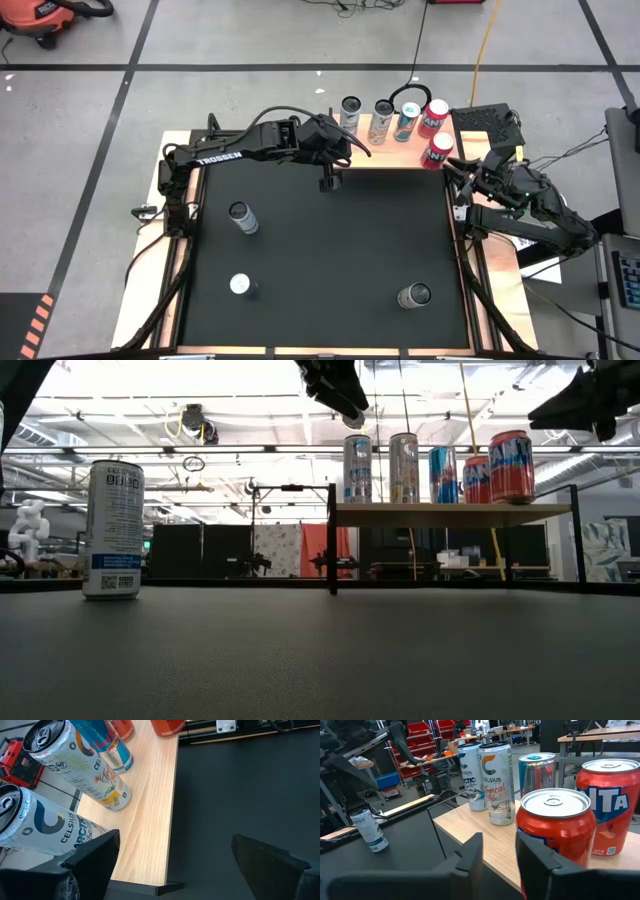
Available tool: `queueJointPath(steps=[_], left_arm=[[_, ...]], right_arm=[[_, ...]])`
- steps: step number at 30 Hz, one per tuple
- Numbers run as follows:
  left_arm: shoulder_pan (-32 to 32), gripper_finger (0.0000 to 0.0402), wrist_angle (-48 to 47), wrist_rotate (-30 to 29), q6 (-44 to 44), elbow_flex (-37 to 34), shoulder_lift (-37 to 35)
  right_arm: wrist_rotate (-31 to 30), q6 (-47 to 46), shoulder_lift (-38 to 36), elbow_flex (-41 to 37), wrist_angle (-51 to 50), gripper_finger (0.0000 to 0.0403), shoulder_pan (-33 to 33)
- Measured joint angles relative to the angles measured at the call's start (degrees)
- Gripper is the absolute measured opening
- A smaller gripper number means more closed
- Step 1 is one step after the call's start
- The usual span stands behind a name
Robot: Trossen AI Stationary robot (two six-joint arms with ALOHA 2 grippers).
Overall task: Place canned beverage on shelf
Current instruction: Put the red soda can on the shelf aligned with the red soda can
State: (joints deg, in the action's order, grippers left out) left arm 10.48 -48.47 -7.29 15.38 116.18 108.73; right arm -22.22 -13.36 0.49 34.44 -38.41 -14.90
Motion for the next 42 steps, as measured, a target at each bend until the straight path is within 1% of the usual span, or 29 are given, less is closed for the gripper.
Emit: queueJointPath(steps=[7,10,15,19,24,30,35,42], left_arm=[[-0.01,0.0384,0.00,0.00,0.00,0.00,0.00],[-0.01,0.0384,0.00,0.00,-0.01,0.01,0.00],[0.00,0.0384,-0.02,0.00,0.00,0.00,0.00],[0.01,0.0384,0.00,0.00,0.07,0.00,0.00],[0.01,0.0384,0.02,0.00,0.07,0.00,0.00],[0.01,0.0384,0.09,0.00,0.39,0.00,0.00],[0.01,0.0384,0.01,-0.01,0.37,0.00,0.00],[0.01,0.0384,0.04,-0.02,1.50,0.00,0.00]], right_arm=[[0.02,-0.97,0.00,0.00,-0.39,0.0023,0.00],[0.02,-0.98,0.00,-0.02,-0.43,0.0004,0.00],[0.00,-1.73,0.00,-0.04,-0.50,0.0005,0.00],[-0.02,-5.87,0.00,-0.35,-1.09,0.0001,0.00],[-0.58,-5.81,0.46,-1.29,-0.43,0.0001,0.00],[-3.76,-4.12,4.28,-1.40,0.12,0.0001,-0.02],[-8.72,-3.75,5.73,-1.40,0.05,0.0000,-0.02],[-9.75,-3.74,5.79,-1.40,0.00,0.0000,-0.02]])
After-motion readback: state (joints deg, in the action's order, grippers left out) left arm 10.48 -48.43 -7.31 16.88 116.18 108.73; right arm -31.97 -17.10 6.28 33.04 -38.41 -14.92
